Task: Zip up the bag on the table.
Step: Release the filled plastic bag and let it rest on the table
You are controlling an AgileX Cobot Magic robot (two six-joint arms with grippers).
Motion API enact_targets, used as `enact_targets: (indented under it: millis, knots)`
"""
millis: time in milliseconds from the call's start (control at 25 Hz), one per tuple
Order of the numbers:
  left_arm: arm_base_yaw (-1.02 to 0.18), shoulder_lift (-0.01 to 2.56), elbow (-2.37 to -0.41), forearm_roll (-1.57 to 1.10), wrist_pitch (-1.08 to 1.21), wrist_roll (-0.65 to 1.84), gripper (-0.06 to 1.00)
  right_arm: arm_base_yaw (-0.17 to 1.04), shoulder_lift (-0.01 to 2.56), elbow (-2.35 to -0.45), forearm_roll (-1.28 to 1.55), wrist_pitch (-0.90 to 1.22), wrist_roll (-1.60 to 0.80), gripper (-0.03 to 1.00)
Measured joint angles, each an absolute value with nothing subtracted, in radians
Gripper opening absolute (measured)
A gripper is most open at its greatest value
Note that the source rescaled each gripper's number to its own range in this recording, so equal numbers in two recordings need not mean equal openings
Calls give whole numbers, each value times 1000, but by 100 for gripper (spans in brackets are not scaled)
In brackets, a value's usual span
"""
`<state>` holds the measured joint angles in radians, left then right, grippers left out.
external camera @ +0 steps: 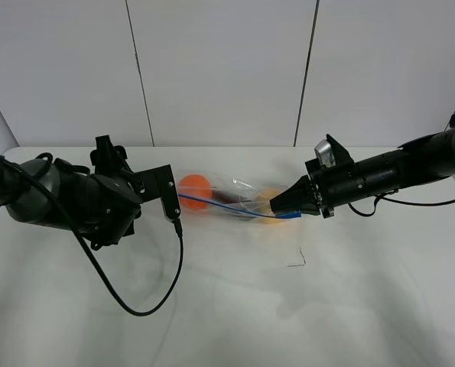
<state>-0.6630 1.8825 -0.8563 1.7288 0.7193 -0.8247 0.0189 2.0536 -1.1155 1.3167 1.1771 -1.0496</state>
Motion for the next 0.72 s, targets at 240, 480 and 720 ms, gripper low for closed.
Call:
enact_targets:
  millis: [240,480,720]
  knots:
    - [-663,1881,-885,1664,735,-826,99,19,2054,-1115,1317,1177,-1050,0]
    - [-663,1832,-964,1465,755,-795,100,19,2054,-1115,1317,1177,-1050,0]
    - [-566,1786,-1057,1106,753,-577,100,19,2054,-1115,1317,1177,-1050,0]
